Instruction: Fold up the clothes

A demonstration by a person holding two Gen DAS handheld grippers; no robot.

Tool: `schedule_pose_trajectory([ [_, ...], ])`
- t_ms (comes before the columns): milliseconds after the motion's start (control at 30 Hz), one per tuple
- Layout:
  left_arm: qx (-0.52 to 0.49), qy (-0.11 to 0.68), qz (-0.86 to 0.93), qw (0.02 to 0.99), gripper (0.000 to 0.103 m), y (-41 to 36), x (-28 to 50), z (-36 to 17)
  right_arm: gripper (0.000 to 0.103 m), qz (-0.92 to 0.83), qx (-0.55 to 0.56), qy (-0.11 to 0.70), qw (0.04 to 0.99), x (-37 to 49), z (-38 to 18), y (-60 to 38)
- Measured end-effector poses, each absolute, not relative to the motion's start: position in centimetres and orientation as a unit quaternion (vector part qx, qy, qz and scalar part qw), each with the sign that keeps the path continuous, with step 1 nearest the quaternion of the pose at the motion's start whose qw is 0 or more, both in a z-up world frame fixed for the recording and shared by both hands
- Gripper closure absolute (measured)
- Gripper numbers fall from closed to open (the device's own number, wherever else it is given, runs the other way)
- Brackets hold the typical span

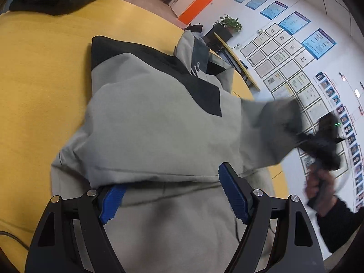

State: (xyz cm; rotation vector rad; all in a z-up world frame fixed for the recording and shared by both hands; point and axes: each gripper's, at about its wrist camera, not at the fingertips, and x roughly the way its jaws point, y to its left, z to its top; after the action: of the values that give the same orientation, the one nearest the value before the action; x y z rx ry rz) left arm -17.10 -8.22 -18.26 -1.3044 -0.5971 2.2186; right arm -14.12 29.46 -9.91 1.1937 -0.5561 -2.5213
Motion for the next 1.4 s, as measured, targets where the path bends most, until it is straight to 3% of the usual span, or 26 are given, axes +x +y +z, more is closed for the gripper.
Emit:
schedule_pose_trajectory([
  [67, -0.479, -0.217, 0.814, 0.246, 0.023, -8.4, -17.3, -18.2, 0.075, -0.879, 0.37, -0.219, 0.206, -13.7, -6.1, 29.3],
  [167, -0.485, -0.214, 0.815, 0.235, 0.028, -8.8, -17.2, -18.3, 0.075, -0.868, 0.37, -0.255, 0.212, -14.2, -6.5, 32.5],
  [300, -0.501, -0.246, 0.804, 0.207, 0.034, -9.6, -17.1, -19.1, 0.075, -0.81, 0.464, -0.342, 0.109, -16.0, -17.3, 40.7],
  [367, -0.511, -0.237, 0.805, 0.186, 0.036, -10.1, -16.7, -19.3, 0.084, -0.798, 0.497, -0.336, 0.053, -15.2, -21.6, 43.6],
  [400, -0.516, -0.231, 0.806, 0.176, 0.038, -10.3, -16.5, -19.4, 0.088, -0.796, 0.501, -0.337, 0.04, -14.6, -22.7, 44.7],
  [567, -0.517, -0.213, 0.812, 0.167, 0.032, -10.4, -15.5, -19.1, 0.09, -0.804, 0.496, -0.324, 0.056, -12.0, -22.7, 45.7],
  [600, -0.515, -0.214, 0.813, 0.167, 0.031, -10.4, -15.4, -19.2, 0.087, -0.808, 0.493, -0.314, 0.075, -12.0, -21.9, 45.3],
  [667, -0.506, -0.227, 0.812, 0.182, 0.03, -9.8, -15.4, -19.1, 0.071, -0.816, 0.482, -0.298, 0.108, -11.9, -20.4, 44.2],
  [700, -0.501, -0.228, 0.813, 0.191, 0.029, -9.5, -15.5, -19.0, 0.05, -0.819, 0.479, -0.294, 0.119, -11.8, -19.9, 43.7],
  [733, -0.497, -0.228, 0.814, 0.195, 0.029, -9.4, -15.5, -18.9, 0.035, -0.82, 0.479, -0.29, 0.122, -11.9, -19.8, 43.3],
  [967, -0.478, -0.254, 0.815, 0.207, 0.025, -9.9, -16.5, -18.8, 0.028, -0.82, 0.454, -0.321, 0.135, -10.0, -18.4, 42.6],
  [1200, -0.474, -0.254, 0.816, 0.211, 0.025, -9.8, -17.2, -18.9, 0.016, -0.835, 0.444, -0.284, 0.155, -9.1, -16.9, 39.9],
  [1300, -0.48, -0.248, 0.816, 0.205, 0.025, -9.7, -17.6, -19.3, 0.018, -0.836, 0.474, -0.252, 0.114, -10.3, -18.1, 39.5],
  [1367, -0.479, -0.25, 0.817, 0.201, 0.025, -9.8, -17.7, -19.5, 0.035, -0.841, 0.486, -0.218, 0.096, -11.1, -18.5, 39.0],
  [1400, -0.479, -0.252, 0.817, 0.199, 0.025, -9.9, -17.7, -19.5, 0.061, -0.847, 0.485, -0.196, 0.093, -11.3, -18.4, 38.6],
])
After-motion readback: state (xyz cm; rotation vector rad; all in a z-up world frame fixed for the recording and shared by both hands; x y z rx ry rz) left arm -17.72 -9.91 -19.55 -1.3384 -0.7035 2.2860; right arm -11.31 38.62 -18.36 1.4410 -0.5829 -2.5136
